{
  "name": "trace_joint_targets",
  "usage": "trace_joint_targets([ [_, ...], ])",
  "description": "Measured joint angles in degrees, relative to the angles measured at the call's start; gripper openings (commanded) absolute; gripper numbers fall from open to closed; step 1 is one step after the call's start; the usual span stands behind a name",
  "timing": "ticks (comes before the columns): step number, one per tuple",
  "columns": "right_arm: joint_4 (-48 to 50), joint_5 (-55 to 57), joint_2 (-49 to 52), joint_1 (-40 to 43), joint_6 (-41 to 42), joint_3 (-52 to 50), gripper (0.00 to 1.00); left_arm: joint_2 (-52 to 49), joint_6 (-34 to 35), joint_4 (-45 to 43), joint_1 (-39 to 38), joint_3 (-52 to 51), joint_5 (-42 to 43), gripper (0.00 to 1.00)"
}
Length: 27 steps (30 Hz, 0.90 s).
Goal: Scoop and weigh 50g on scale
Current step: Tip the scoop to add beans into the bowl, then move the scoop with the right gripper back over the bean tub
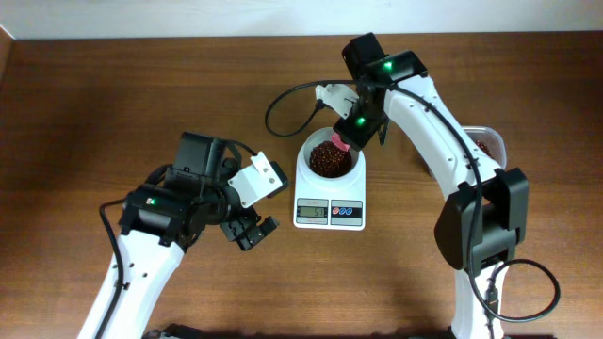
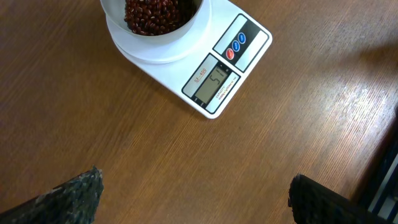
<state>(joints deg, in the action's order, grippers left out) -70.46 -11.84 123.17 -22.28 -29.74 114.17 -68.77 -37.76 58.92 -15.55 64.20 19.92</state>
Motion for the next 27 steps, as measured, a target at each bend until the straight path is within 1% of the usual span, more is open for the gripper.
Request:
trace_joint_targets([
  [8,-0.7,-0.1,0.0,-0.1,0.0,0.0,0.04,0.0,0.0,0.0,0.0,0.0,0.0,0.99],
  [18,-2.8,-2.9,0.0,-0.1,0.0,0.0,0.04,0.0,0.0,0.0,0.0,0.0,0.0,0.99],
  [23,-2.7,-3.2,0.0,-0.1,0.0,-0.1,0.04,0.0,0.0,0.0,0.0,0.0,0.0,0.99],
  [27,-0.9,-2.8,0.0,-0.1,-0.2,-2.8,0.04,0.0,0.0,0.0,0.0,0.0,0.0,0.99],
])
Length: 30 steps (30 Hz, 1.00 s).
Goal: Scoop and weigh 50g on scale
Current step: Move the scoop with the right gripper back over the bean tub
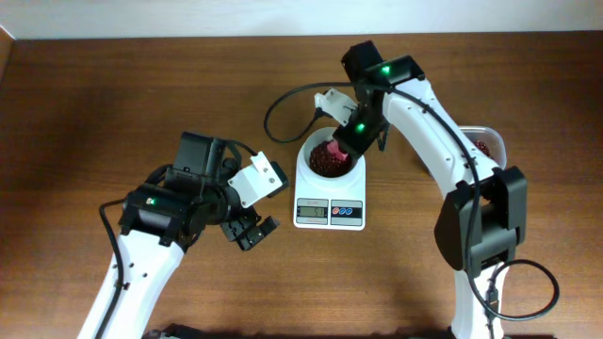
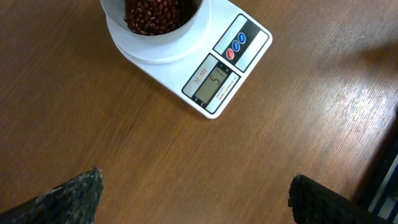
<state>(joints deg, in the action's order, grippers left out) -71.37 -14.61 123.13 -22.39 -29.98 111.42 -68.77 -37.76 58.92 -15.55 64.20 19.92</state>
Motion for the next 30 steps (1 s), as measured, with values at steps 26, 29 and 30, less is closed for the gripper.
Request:
trace_joint_targets([
  [26,-13.7,-25.7,-0.1,13.9,0.2,12.7,0.04,0.0,0.0,0.0,0.0,0.0,0.0,0.99],
  [29,-17.5,-27.2,-0.1,15.6,0.2,15.9,0.04,0.0,0.0,0.0,0.0,0.0,0.0,0.99],
  [30,-18.8,-27.8,-0.1,16.0,0.2,17.2,0.04,0.0,0.0,0.0,0.0,0.0,0.0,0.99],
])
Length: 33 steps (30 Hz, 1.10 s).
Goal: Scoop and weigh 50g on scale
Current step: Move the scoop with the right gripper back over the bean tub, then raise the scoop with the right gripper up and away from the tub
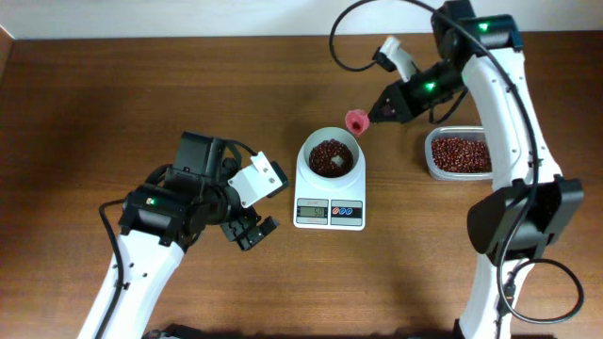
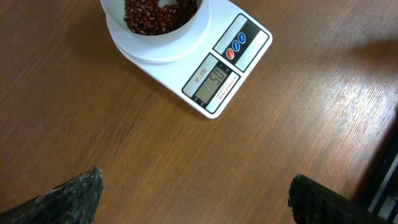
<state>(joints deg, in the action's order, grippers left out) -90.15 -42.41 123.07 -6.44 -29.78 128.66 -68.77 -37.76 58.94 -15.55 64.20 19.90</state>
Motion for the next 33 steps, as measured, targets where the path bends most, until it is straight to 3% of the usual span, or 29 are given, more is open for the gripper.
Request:
trace_joint_targets([
  [9,-6.0,-5.4,0.0,5.9,0.3,11.1,0.04,0.0,0.0,0.0,0.0,0.0,0.0,0.99],
  [15,-6.8,-5.0,0.0,17.5,1.4,12.9,0.04,0.0,0.0,0.0,0.0,0.0,0.0,0.99],
  [19,-6.8,2.0,0.0,22.4,1.8,12.9,0.04,0.0,0.0,0.0,0.0,0.0,0.0,0.99],
  [25,-6.8,18.8,0.0,22.8,5.6,12.9,0.04,0.0,0.0,0.0,0.0,0.0,0.0,0.99],
  [33,-6.8,35.4,0.0,16.3,7.6,12.4,0.04,0.0,0.0,0.0,0.0,0.0,0.0,0.99],
])
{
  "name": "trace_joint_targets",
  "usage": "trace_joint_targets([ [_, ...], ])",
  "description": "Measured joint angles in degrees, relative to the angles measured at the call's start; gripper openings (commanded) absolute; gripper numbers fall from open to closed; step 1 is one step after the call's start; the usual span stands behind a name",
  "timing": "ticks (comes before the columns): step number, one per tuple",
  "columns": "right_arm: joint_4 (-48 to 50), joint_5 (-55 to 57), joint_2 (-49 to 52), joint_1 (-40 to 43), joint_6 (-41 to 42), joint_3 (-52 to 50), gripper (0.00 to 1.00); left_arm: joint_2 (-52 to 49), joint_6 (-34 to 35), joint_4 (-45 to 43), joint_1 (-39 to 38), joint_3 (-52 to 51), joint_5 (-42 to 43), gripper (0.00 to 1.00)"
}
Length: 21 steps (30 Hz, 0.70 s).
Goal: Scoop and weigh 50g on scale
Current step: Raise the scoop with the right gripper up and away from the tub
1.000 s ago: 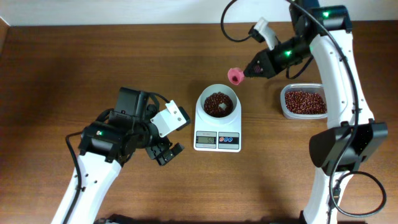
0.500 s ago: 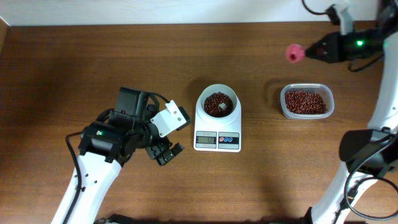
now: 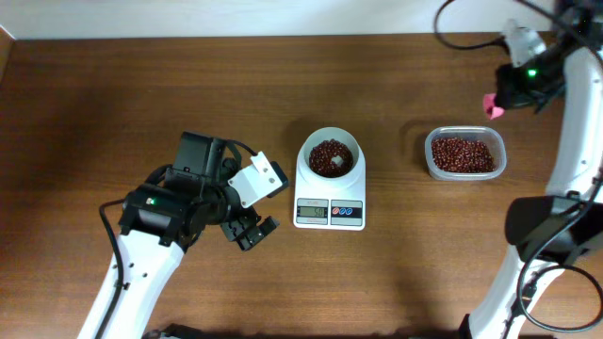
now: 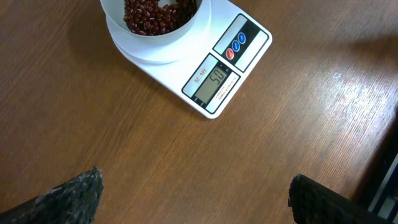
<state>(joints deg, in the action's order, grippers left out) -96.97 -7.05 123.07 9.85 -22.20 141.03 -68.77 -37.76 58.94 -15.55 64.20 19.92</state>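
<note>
A white scale (image 3: 330, 209) stands mid-table with a white bowl (image 3: 331, 157) of red beans on its platform. In the left wrist view the scale display (image 4: 214, 78) reads 50, under the bowl (image 4: 155, 25). My right gripper (image 3: 509, 92) is high at the far right, beyond the bean container (image 3: 464, 153), and is shut on a pink scoop (image 3: 491, 104). My left gripper (image 3: 252, 231) hangs open over bare table left of the scale, with dark fingertips (image 4: 74, 193) spread wide and nothing between them (image 4: 196, 199).
The clear container of red beans sits right of the scale. The right arm's base (image 3: 542, 226) rises at the right edge, and its cable loops near the front right corner. Brown tabletop lies around the scale.
My right gripper with the pink scoop was just right of the bowl; now it is at the far right, past the bean container. The display still reads 50. The left arm has not moved.
The right gripper held the pink scoop at the bowl's rim, then down in the beans while the display showed a changing figure. Afterwards the scoop was clear of the bowl with 50 showing. Now it is out beyond the container.
</note>
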Motion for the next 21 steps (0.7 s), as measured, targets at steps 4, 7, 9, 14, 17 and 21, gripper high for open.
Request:
trace_joint_targets([
  [4,0.0,5.0,0.0,-4.5,0.0,-4.5,0.04,0.0,0.0,0.0,0.0,0.0,0.0,0.99],
  [7,0.0,6.6,0.0,-4.6,0.0,-7.3,0.04,0.0,0.0,0.0,0.0,0.0,0.0,0.99],
  [9,0.0,7.0,0.0,-4.6,0.0,-7.4,0.04,0.0,0.0,0.0,0.0,0.0,0.0,0.99],
  [14,0.0,10.6,0.0,-5.1,1.0,-7.5,0.04,0.0,0.0,0.0,0.0,0.0,0.0,0.99],
  [17,0.0,11.5,0.0,-5.7,1.0,-7.5,0.04,0.0,0.0,0.0,0.0,0.0,0.0,0.99],
  [21,0.0,11.8,-0.7,-5.8,1.2,-7.5,0.04,0.0,0.0,0.0,0.0,0.0,0.0,0.99],
])
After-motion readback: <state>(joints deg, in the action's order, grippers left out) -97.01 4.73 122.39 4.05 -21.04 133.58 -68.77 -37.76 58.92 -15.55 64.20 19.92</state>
